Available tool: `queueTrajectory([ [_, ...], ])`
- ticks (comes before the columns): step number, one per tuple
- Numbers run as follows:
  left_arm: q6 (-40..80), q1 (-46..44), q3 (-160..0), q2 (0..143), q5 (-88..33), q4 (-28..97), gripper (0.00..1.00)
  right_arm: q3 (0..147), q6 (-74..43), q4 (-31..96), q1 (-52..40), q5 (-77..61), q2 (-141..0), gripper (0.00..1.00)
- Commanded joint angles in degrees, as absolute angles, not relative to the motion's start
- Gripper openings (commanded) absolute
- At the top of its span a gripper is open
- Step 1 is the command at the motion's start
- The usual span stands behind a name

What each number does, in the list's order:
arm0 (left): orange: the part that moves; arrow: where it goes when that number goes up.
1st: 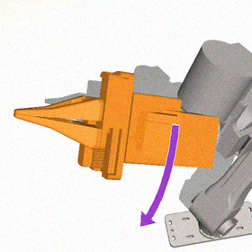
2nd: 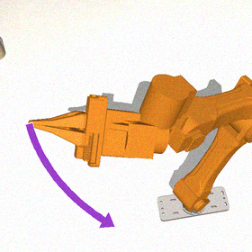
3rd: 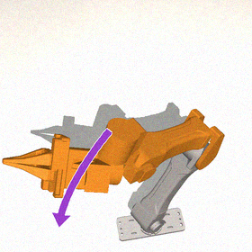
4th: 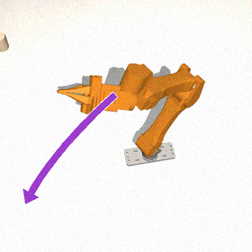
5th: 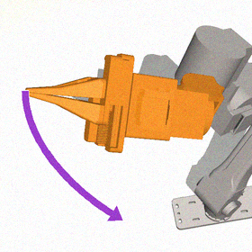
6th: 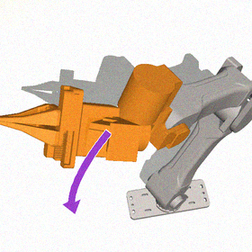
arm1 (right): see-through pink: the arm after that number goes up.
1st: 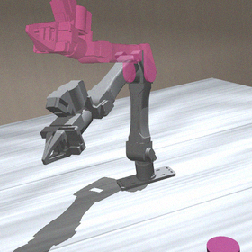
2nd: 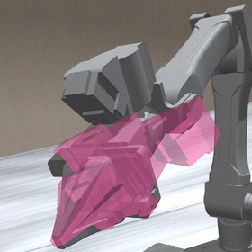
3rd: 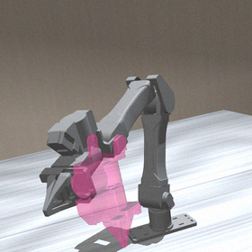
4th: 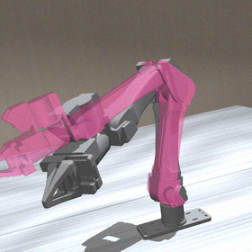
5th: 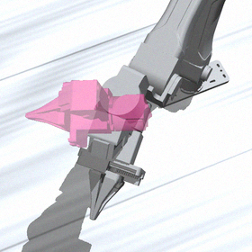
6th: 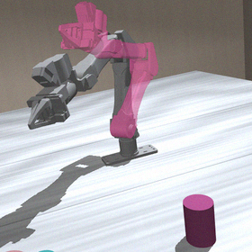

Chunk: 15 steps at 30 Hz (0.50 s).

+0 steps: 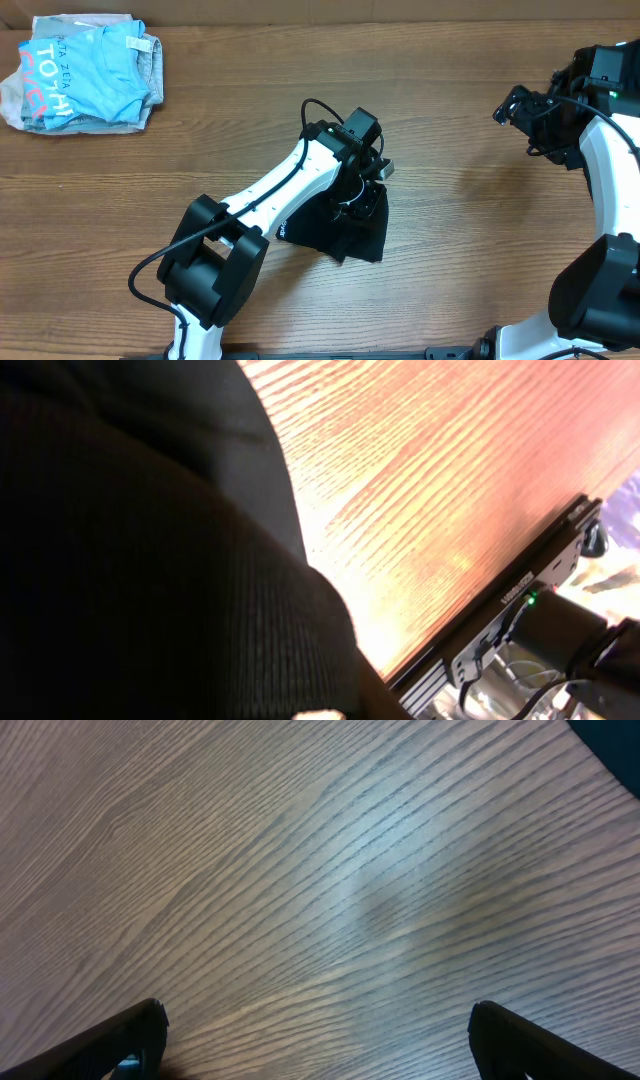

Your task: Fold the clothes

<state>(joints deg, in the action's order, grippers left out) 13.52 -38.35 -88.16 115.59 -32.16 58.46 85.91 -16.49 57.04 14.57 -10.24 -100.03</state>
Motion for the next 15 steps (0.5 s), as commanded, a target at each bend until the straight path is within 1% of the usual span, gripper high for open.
queueTrajectory([
  [1, 12.27, -39.55, -88.49, 113.99, -31.83, 58.3, 0.05, 86.32, -16.47, 56.84, 14.48, -10.07, -99.24, 1.0],
  [6, 13.34, -41.04, -86.54, 113.99, -25.69, 57.14, 0.04, 86.32, -16.47, 56.86, 14.5, -10.07, -99.24, 1.0],
  [15, 15.25, -47.2, -83.66, 113.97, -25.26, 54.54, 0.04, 86.32, -16.47, 56.86, 14.48, -10.07, -99.24, 1.0],
])
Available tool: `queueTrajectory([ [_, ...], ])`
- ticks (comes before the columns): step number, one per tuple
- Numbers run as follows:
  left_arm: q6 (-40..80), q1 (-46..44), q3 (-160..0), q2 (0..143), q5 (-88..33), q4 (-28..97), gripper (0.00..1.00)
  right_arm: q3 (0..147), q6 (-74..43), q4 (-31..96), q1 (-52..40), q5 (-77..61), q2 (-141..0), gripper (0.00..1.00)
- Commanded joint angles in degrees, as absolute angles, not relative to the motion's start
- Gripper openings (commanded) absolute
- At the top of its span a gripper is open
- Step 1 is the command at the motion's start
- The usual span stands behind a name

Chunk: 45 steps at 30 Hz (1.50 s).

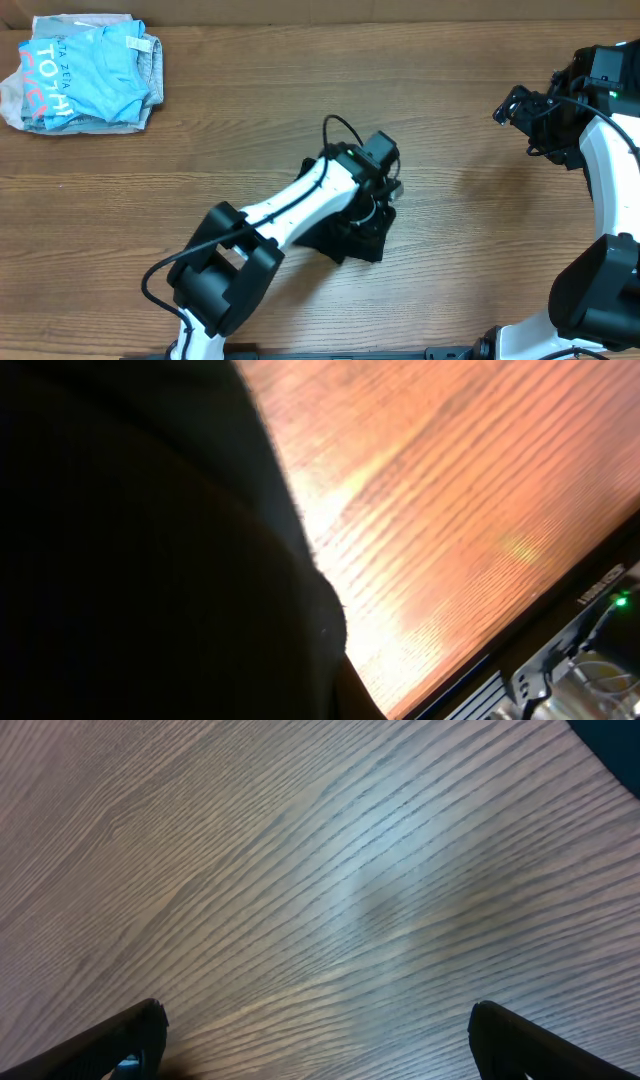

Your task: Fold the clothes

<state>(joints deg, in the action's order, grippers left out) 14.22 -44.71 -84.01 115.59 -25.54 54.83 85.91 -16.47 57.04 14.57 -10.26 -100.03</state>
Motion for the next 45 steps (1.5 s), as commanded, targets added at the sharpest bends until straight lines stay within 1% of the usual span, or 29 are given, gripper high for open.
queueTrajectory([
  [1, 15.25, -48.01, -83.79, 113.97, -24.99, 54.59, 0.04, 86.32, -16.45, 56.86, 14.5, -10.07, -99.24, 1.0],
  [5, 15.2, -50.81, -86.72, 113.69, -21.89, 57.58, 0.04, 86.32, -16.47, 56.86, 14.48, -10.07, -99.24, 1.0],
  [10, 14.85, -51.57, -93.69, 113.58, -17.54, 64.34, 0.04, 86.32, -16.47, 56.86, 14.5, -10.07, -99.24, 1.0],
  [16, 14.83, -52.29, -91.44, 114.63, -18.59, 62.15, 0.04, 86.32, -16.47, 56.86, 14.5, -10.07, -99.24, 1.0],
  [21, 14.94, -52.99, -88.14, 116.01, -24.21, 59.24, 0.04, 86.32, -16.47, 56.86, 14.48, -10.09, -99.24, 1.0],
  [22, 15.46, -52.97, -87.79, 116.14, -24.4, 59.29, 0.07, 86.32, -16.47, 56.86, 14.48, -10.07, -99.24, 1.0],
  [25, 15.62, -53.01, -87.37, 116.16, -26.76, 60.55, 0.3, 86.32, -16.47, 56.88, 14.48, -10.07, -99.24, 1.0],
  [26, 15.59, -53.01, -87.37, 116.16, -27.59, 61.41, 0.44, 86.32, -16.45, 56.88, 14.5, -10.07, -99.24, 1.0],
  [27, 15.0, -53.01, -87.37, 116.16, -28.97, 62.7, 0.65, 86.32, -16.47, 56.86, 14.5, -10.07, -99.24, 1.0],
  [28, 13.45, -53.01, -87.37, 116.16, -30.48, 64.1, 0.81, 86.32, -16.47, 56.88, 14.5, -10.07, -99.24, 1.0],
  [29, 10.79, -53.01, -87.46, 116.16, -31.86, 65.8, 0.84, 86.32, -16.47, 56.86, 14.5, -10.07, -99.24, 1.0],
  [30, 8.32, -52.88, -87.74, 116.16, -32.49, 67.77, 0.81, 86.32, -16.47, 56.88, 14.5, -10.07, -99.24, 1.0],
  [33, 2.61, -52.14, -90.43, 116.14, -32.45, 74.96, 0.57, 86.32, -16.47, 56.88, 14.5, -10.07, -99.24, 1.0],
  [34, 1.3, -51.86, -91.79, 116.14, -32.32, 76.77, 0.51, 86.32, -16.47, 56.86, 14.48, -10.07, -99.24, 1.0],
  [35, 0.51, -51.62, -93.45, 116.14, -31.66, 78.28, 0.39, 86.32, -16.47, 56.88, 14.5, -10.07, -99.24, 1.0],
  [36, 0.38, -51.33, -95.29, 116.14, -30.28, 79.48, 0.34, 86.32, -16.47, 56.88, 14.5, -10.07, -99.24, 1.0],
  [38, 0.4, -50.74, -99.85, 116.14, -26.33, 81.41, 0.34, 86.32, -16.47, 56.86, 14.5, -10.07, -99.24, 1.0],
  [40, 0.4, -50.3, -104.25, 116.14, -22.65, 82.3, 0.38, 86.32, -16.45, 56.86, 14.48, -10.07, -99.24, 1.0],
  [42, 1.52, -49.84, -107.94, 116.14, -18.22, 81.6, 0.48, 86.32, -16.47, 56.88, 14.5, -10.07, -99.24, 1.0],
  [44, 6.17, -49.36, -109.73, 116.14, -11.99, 78.22, 0.68, 86.32, -16.47, 56.86, 14.48, -10.07, -99.24, 1.0],
  [45, 8.82, -49.1, -109.71, 116.14, -9.72, 76.05, 0.7, 86.32, -16.47, 56.88, 14.48, -10.07, -99.24, 1.0],
])
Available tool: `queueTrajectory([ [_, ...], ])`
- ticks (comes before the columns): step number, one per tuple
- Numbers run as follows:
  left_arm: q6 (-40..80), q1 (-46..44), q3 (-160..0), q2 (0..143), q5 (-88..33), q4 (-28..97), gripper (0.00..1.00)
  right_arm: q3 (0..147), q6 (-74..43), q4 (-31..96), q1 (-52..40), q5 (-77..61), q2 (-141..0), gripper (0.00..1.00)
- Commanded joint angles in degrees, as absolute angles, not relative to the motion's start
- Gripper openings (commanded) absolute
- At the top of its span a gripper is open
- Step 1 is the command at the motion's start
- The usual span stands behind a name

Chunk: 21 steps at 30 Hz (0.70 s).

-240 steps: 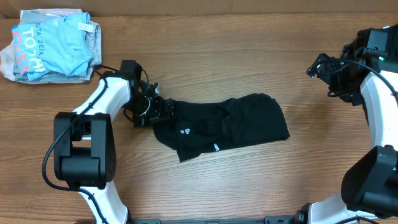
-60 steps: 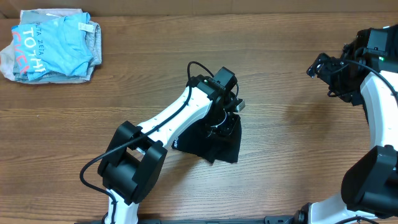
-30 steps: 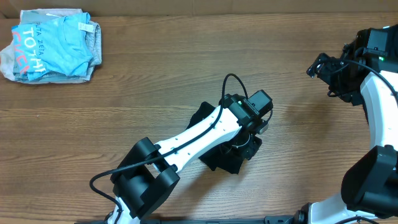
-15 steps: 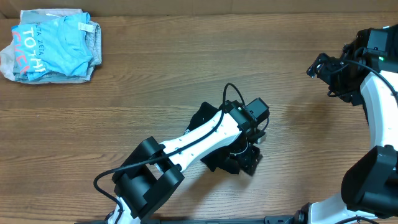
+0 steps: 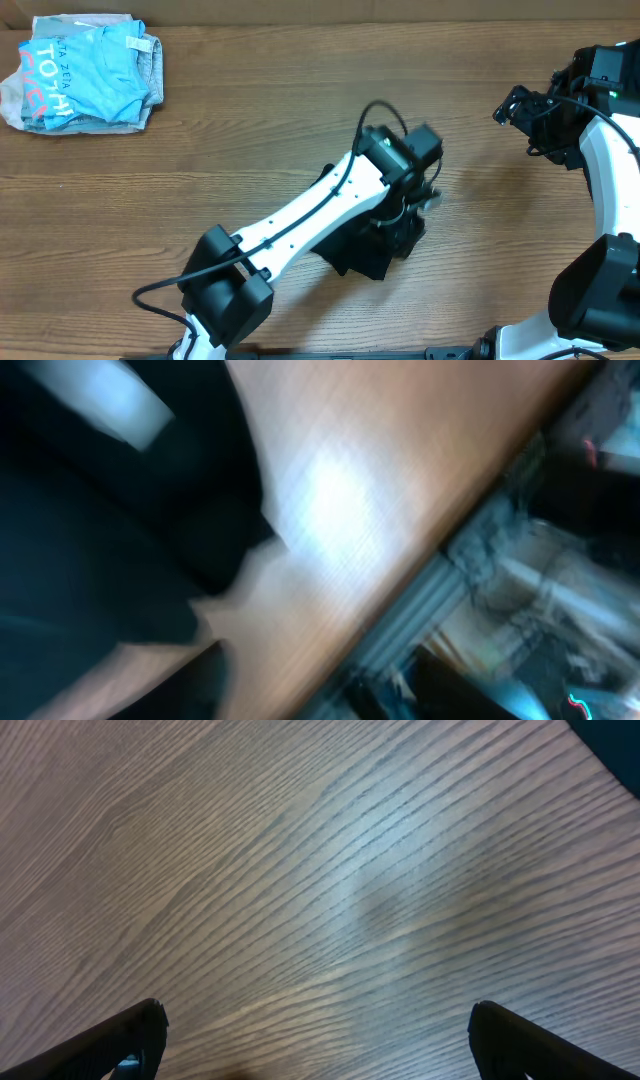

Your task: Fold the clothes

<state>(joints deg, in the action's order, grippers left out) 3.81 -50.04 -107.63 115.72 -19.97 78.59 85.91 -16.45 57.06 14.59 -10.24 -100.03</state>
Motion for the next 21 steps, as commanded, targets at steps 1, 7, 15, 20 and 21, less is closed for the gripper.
queueTrajectory([
  [1, 10.72, -48.99, -109.43, 116.16, -8.36, 74.0, 0.67, 86.32, -16.47, 56.86, 14.48, -10.07, -99.24, 1.0],
  [7, 12.25, -48.84, -103.48, 118.08, -8.93, 65.63, 0.58, 86.32, -16.47, 56.86, 14.5, -10.07, -99.24, 1.0],
  [15, 11.57, -50.19, -101.75, 126.85, -14.13, 64.31, 0.38, 86.32, -16.47, 56.88, 14.48, -10.07, -99.24, 1.0],
  [20, 10.74, -51.37, -101.75, 128.2, -18.57, 66.24, 0.4, 86.32, -16.47, 56.86, 14.48, -10.07, -99.24, 1.0],
  [21, 10.13, -51.7, -101.75, 128.07, -19.0, 66.81, 0.4, 86.32, -16.47, 56.88, 14.48, -10.07, -99.24, 1.0],
])
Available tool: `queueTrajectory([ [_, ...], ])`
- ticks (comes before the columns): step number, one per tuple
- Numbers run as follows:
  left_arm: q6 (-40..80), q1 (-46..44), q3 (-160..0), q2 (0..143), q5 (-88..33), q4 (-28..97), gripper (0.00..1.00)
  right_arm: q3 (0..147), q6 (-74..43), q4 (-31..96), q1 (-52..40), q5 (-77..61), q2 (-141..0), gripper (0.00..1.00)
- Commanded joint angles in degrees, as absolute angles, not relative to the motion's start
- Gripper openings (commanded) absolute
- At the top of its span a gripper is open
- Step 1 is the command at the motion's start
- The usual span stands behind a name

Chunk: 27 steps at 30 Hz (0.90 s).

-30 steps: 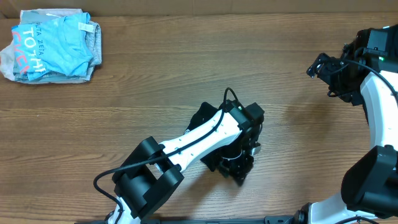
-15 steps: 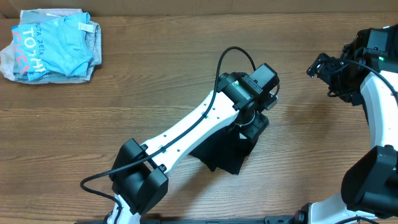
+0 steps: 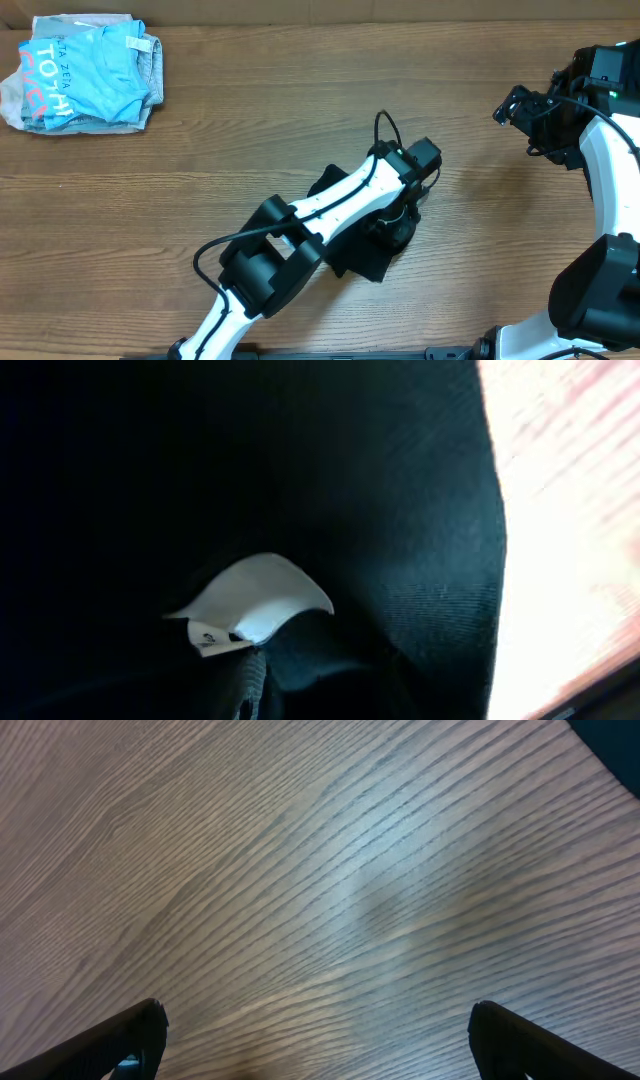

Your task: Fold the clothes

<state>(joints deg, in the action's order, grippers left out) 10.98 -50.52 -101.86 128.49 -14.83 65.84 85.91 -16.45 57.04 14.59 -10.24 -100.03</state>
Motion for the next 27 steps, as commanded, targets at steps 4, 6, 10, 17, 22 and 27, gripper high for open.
queueTrajectory([
  [4, 9.19, -52.86, -101.75, 127.81, -19.53, 70.7, 0.4, 86.32, -16.47, 56.86, 14.5, -10.07, -99.24, 1.0],
  [6, 9.19, -53.08, -101.78, 127.81, -19.53, 72.9, 0.38, 86.32, -16.47, 56.86, 14.48, -10.07, -99.24, 1.0],
  [10, 9.17, -52.62, -102.35, 127.7, -19.51, 77.19, 0.34, 86.32, -16.47, 56.88, 14.5, -10.07, -99.24, 1.0],
  [17, 8.93, -50.94, -107.18, 127.7, -16.16, 87.26, 0.35, 86.32, -16.45, 56.88, 14.5, -10.07, -99.24, 1.0],
  [22, 8.86, -50.92, -107.33, 127.72, -13.82, 92.75, 0.43, 86.32, -16.47, 56.86, 14.5, -10.07, -99.24, 1.0],
  [27, 8.93, -51.7, -106.96, 127.72, -16.97, 92.2, 0.58, 86.32, -16.47, 56.86, 14.48, -10.07, -99.24, 1.0],
])
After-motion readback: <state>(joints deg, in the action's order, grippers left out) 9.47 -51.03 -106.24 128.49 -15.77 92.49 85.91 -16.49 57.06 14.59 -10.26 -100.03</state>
